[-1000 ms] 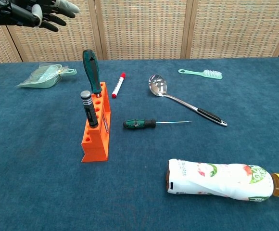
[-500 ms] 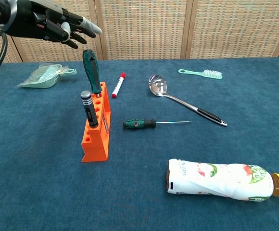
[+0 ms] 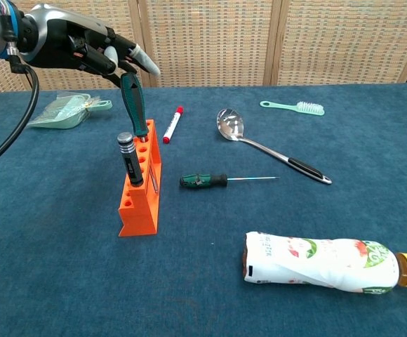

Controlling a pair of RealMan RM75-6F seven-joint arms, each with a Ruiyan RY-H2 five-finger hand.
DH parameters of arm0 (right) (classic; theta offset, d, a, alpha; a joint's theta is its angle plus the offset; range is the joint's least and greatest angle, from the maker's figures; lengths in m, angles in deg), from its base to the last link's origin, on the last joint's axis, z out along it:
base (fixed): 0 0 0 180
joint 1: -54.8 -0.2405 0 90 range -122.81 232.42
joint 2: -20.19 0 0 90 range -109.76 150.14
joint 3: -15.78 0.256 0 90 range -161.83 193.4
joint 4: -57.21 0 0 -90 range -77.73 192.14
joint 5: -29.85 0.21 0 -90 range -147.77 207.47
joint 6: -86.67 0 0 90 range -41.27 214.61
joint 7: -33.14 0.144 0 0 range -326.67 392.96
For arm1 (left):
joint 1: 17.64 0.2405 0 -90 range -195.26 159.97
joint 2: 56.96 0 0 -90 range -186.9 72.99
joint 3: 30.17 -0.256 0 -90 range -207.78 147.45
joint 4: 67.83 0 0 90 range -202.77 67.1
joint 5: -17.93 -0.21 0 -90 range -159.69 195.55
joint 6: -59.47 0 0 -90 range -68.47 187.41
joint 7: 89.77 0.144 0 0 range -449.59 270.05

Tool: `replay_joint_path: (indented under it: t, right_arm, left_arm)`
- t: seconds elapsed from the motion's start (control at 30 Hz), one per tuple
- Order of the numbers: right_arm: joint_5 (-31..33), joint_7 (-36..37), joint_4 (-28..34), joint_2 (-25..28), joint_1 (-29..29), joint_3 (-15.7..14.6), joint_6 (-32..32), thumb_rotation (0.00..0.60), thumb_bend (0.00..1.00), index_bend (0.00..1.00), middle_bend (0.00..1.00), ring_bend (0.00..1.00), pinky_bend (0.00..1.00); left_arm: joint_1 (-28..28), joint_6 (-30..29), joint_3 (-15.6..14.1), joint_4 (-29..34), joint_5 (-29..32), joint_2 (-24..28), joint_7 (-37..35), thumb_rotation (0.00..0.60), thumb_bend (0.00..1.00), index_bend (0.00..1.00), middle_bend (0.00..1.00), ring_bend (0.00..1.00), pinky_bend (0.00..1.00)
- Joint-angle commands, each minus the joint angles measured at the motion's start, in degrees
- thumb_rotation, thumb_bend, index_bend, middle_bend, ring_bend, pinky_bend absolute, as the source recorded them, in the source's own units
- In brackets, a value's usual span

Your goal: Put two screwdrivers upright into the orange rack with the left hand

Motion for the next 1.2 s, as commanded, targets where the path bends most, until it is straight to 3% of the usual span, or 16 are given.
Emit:
replay_joint_path:
  t: [0.03, 0.27, 0.47, 1.0, 1.13, 1.2]
  right_arm:
    - [0.04, 0.03, -0.05, -0.01, 0.00, 0.01, -0.01, 0.600, 0.00, 0.00, 0.00, 0.00, 0.00]
    - [-0.04, 0.05, 0.02, 0.03, -0.01, 0.00, 0.02, 0.600, 0.00, 0.00, 0.00, 0.00, 0.00]
    - [-0.01, 0.10, 0.00, 0.04, 0.04, 0.02, 0.15, 0.600, 0.00, 0.00, 0.00, 0.00, 0.00]
    - [-0.01, 0.08, 0.08, 0.06, 0.02, 0.00, 0.12, 0.600, 0.00, 0.00, 0.00, 0.00, 0.00]
    - [-0.03, 0.20, 0.00, 0.06, 0.03, -0.01, 0.11, 0.600, 0.00, 0.00, 0.00, 0.00, 0.00]
    - [-0.08, 0.28, -0.01, 0.06, 0.02, -0.03, 0.10, 0.600, 0.00, 0.00, 0.00, 0.00, 0.00]
  left_arm:
    - [0.32, 0.36, 0.40, 0.26, -0.51, -0.11, -0.41, 0.600, 1.00, 0.27, 0.11, 0.06, 0.15]
    - [1.15, 0.93, 1.09, 0.67, -1.36, -0.08, -1.42, 0.600, 1.00, 0.27, 0.11, 0.06, 0.16]
    - [2.00, 3.67, 1.97, 1.08, -2.65, 0.65, -3.46, 0.600, 1.00, 0.27, 0.15, 0.12, 0.24]
    - [4.17, 4.85, 3.36, 1.72, -6.69, 2.08, -5.74, 0.600, 1.00, 0.27, 0.15, 0.12, 0.24]
    - [5.89, 2.38, 4.62, 2.55, -8.40, 2.50, -6.88, 0.600, 1.00, 0.26, 0.06, 0.07, 0.14]
    - [7.19, 0.63, 5.43, 3.26, -10.17, 2.90, -7.53, 0.600, 1.00, 0.16, 0.00, 0.01, 0.03]
